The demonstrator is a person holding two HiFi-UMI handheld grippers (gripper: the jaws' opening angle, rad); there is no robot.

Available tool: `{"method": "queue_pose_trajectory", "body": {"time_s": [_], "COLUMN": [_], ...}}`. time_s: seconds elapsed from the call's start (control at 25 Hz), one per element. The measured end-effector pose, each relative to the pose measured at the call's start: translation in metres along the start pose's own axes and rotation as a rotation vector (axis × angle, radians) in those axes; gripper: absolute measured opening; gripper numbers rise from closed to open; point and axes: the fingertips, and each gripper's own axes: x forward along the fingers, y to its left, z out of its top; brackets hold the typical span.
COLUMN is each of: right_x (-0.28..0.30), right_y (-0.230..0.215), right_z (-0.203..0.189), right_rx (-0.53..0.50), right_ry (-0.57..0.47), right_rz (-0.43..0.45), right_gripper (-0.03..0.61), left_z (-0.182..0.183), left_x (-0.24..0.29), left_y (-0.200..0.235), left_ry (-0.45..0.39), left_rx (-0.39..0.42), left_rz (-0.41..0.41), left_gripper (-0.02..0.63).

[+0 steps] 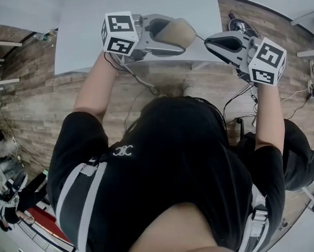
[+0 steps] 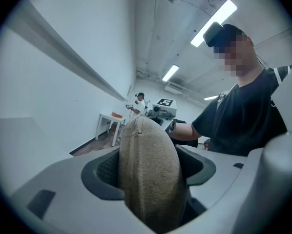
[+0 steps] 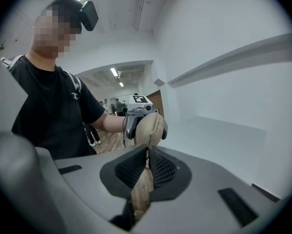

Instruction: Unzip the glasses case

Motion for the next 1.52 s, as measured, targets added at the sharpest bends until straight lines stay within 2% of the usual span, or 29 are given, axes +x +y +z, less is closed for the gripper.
{"method": "queue_pose_trajectory", "body": {"time_s": [0.2, 0.36, 0.68, 1.12, 1.28, 1.4, 1.52], "right_x": [0.000, 0.006, 0.019, 0.050, 0.059, 0.063, 0.069], "right_y": [0.000, 0.001, 0.004, 0.001, -0.002, 0.002, 0.010], "right_z": [0.002, -0.005, -0.017, -0.039, -0.047, -0.052, -0.063], "right_rx": [-0.018, -0.097, -0.152, -0.218, -0.207, -0.204, -0.215], "right_ry": [0.002, 0.058, 0.117, 0.182, 0.200, 0.206, 0.226], "right_rz": [-0.041, -0.112, -0.145, -0.254, -0.257, -0.254, -0.249], "right_gripper": [0.029, 0.028, 0.028, 0.028, 0.028, 0.028, 0.028], "left_z": [0.006, 0.017, 0.033, 0.034, 0.031, 0.034, 0.034], "left_x": [0.002, -0.002, -0.007, -0.009, -0.011, -0.012, -0.014], "left_y": [0.006, 0.017, 0.039, 0.067, 0.076, 0.077, 0.080], "left_ry": [-0.097, -0.208, -0.373, -0.424, -0.438, -0.466, -0.514], "left_rx": [-0.084, -0.162, -0.256, -0.334, -0.360, -0.380, -0.435], "left_rz": [0.002, 0.018, 0.055, 0.180, 0.248, 0.270, 0.273], "left_gripper": [0.325, 0.325, 0.325, 0.325, 0.325, 0.325, 0.325]}}
